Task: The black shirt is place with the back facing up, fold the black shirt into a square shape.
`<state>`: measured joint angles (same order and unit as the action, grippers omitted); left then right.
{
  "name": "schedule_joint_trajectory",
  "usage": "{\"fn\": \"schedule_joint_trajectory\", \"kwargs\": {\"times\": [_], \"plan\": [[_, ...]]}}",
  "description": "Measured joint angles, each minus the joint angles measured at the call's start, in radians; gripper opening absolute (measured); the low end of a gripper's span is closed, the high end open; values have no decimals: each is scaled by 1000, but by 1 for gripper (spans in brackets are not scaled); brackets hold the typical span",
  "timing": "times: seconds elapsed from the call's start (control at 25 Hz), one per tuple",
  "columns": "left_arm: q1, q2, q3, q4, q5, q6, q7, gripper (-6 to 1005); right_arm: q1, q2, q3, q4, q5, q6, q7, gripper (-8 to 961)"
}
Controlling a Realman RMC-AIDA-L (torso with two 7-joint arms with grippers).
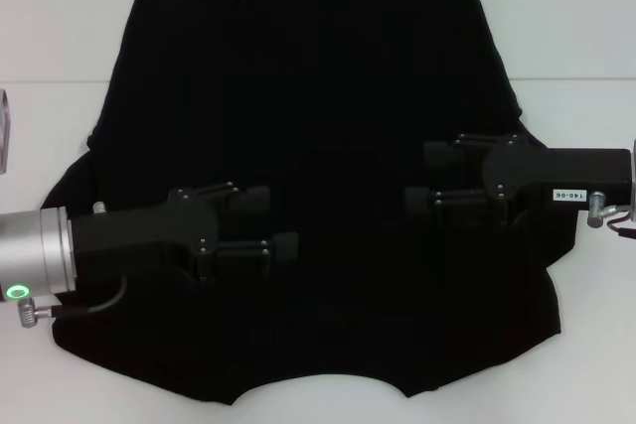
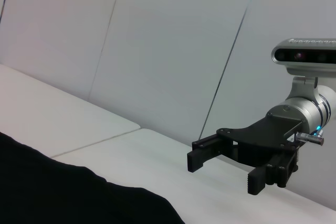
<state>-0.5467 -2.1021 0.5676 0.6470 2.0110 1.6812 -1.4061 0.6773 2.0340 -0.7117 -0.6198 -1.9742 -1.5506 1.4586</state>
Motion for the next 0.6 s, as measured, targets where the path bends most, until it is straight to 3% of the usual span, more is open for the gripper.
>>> {"fn": "schedule_joint_trajectory", "kwargs": {"times": [0.6], "plan": [[-3, 3, -3, -1, -9, -5, -27, 859, 6, 0, 12, 3, 9, 3, -1, 852]]}}
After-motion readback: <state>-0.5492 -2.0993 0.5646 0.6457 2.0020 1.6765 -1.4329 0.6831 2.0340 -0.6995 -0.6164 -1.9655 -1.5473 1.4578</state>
